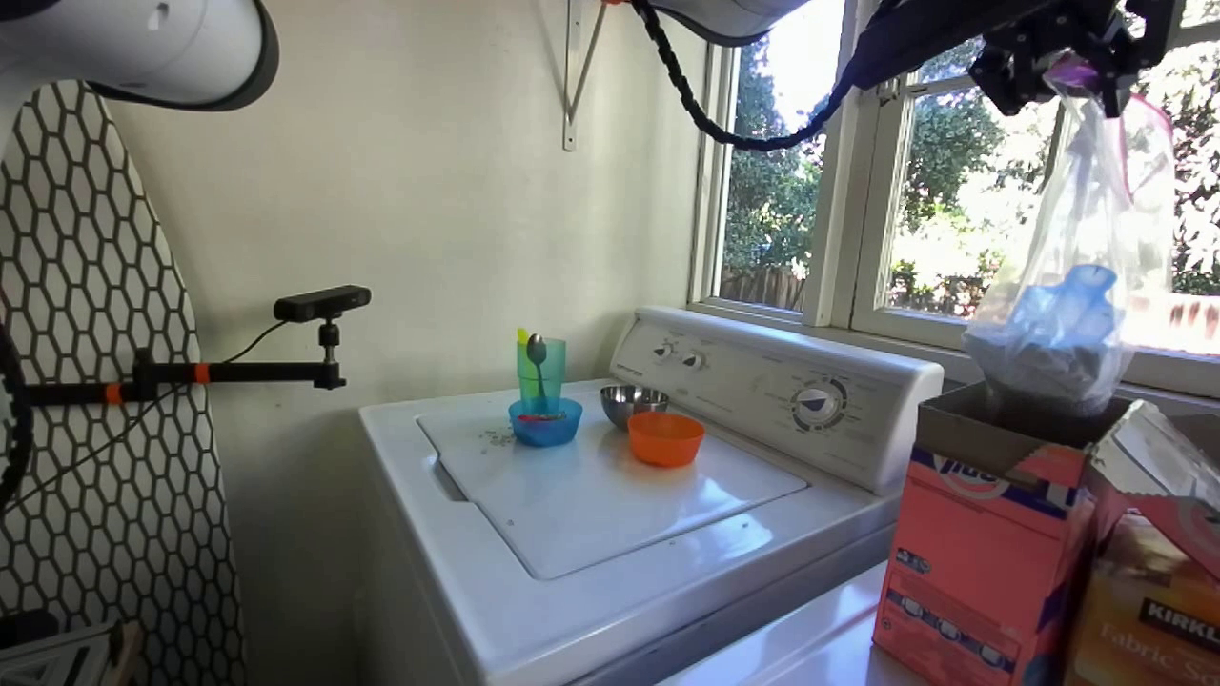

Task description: Remove the plastic bag in the box, then put it down

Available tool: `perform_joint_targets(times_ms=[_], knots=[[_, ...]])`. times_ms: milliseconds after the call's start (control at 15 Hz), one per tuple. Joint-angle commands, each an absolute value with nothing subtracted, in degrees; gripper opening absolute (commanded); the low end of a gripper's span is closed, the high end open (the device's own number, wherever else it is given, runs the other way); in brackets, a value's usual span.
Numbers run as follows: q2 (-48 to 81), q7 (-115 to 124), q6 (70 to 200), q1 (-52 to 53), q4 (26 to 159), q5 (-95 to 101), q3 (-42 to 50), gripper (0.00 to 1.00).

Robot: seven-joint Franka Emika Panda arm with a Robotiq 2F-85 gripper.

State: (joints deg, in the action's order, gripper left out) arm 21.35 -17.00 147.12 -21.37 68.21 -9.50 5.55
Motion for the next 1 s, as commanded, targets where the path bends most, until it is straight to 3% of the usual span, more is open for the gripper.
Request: perform_joint_targets(times_ms=[0, 933], knots=[[21.84, -14.76, 146.41, -20.73, 64.40, -8.28, 6.40, 0.00], [12.64, -9.08, 147.01, -17.33, 68.82, -9.31, 5.66, 0.00]])
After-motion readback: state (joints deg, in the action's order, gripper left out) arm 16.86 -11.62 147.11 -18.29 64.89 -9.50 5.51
